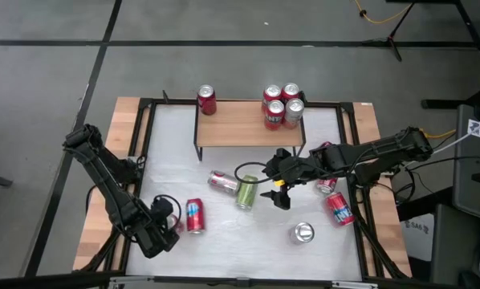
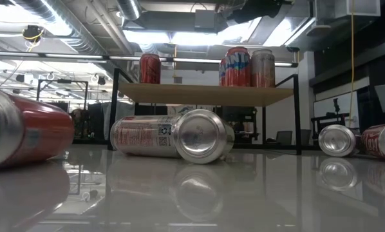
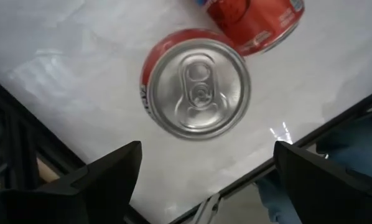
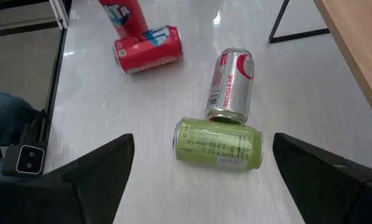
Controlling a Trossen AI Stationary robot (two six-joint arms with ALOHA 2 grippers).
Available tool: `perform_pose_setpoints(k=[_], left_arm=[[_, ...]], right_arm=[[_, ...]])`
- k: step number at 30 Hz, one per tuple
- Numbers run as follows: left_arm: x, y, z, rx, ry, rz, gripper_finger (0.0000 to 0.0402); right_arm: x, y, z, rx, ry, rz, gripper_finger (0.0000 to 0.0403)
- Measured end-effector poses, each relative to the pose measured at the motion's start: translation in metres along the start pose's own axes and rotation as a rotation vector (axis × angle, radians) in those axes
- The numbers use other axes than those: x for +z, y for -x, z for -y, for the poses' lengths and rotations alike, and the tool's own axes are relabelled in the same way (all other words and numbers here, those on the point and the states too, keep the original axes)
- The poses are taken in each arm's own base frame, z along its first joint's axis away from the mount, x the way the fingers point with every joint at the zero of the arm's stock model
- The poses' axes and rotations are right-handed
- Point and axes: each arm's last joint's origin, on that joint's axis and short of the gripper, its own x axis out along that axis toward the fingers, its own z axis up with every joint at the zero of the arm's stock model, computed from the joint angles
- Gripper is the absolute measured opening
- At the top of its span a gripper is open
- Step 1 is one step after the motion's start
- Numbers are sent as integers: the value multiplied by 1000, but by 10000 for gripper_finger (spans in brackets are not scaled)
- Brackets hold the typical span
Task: Place canned beverage on shelf
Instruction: Put the orange soda can on the shelf aligned with the other orange soda can
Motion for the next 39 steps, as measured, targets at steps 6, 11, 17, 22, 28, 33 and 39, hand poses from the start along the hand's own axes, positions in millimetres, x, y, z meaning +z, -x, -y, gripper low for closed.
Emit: perform_pose_setpoints(k=[6,11,17,22,28,33,39], left_arm=[[2,0,1,-23,-1,81,357],[3,0,0,-17,-15,103,358],[5,-10,-6,13,-9,134,358],[7,-21,-9,23,0,138,358],[8,-27,-8,-17,1,186,358],[9,-32,-7,-43,-19,215,358],[8,-32,-7,-32,-65,195,357]], right_arm=[[0,0,0,0,0,0,372],[0,0,0,0,0,0,372],[0,0,0,0,0,0,372],[0,0,0,0,0,0,372],[0,0,0,0,0,0,372],[0,0,0,0,0,0,372],[0,0,0,0,0,0,372]])
